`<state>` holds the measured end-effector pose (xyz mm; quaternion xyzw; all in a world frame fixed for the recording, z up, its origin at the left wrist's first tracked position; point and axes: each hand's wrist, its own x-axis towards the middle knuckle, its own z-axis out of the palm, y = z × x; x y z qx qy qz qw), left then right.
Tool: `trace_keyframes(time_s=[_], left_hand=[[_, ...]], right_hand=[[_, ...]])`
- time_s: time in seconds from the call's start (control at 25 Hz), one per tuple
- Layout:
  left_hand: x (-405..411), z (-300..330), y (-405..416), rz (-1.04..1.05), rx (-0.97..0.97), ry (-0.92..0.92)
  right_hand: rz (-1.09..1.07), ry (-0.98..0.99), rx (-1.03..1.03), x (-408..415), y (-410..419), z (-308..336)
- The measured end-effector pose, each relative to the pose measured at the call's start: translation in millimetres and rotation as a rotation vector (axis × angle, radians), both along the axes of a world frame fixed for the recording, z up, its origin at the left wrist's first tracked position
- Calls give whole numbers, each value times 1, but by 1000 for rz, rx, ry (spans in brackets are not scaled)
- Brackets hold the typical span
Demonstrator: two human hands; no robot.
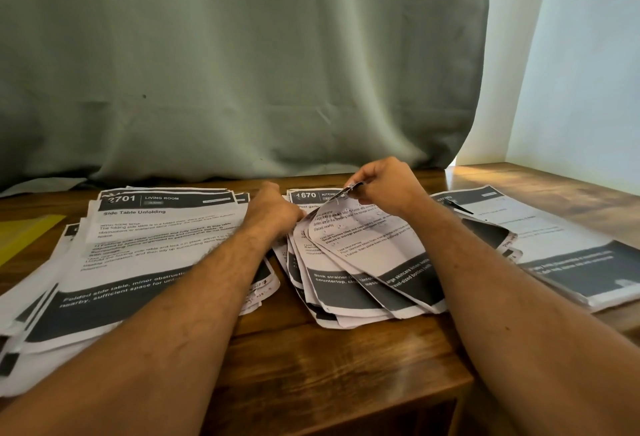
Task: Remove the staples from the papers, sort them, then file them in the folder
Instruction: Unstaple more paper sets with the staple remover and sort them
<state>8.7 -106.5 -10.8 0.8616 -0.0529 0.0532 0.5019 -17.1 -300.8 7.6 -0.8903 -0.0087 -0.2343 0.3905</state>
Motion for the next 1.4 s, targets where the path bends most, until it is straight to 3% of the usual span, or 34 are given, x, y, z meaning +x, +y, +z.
trace_keyframes(time_s=[0.28,0.56,0.8,1.04,1.4], left_hand=[[0,-4,-4,-11,34,-82],[1,19,14,204,-375,-400],[-6,29,21,144,-527,-576],[-12,63,34,83,-720,-625],[-50,154,69,95,-642,-744]], right_hand=[[21,-16,-35,-1,3,1],[-94,-113,-204,8,11,2],[-106,-242,-134,4,27,5],[-130,-446,-169,3,38,33],[12,-892,-155,-34,75,144]])
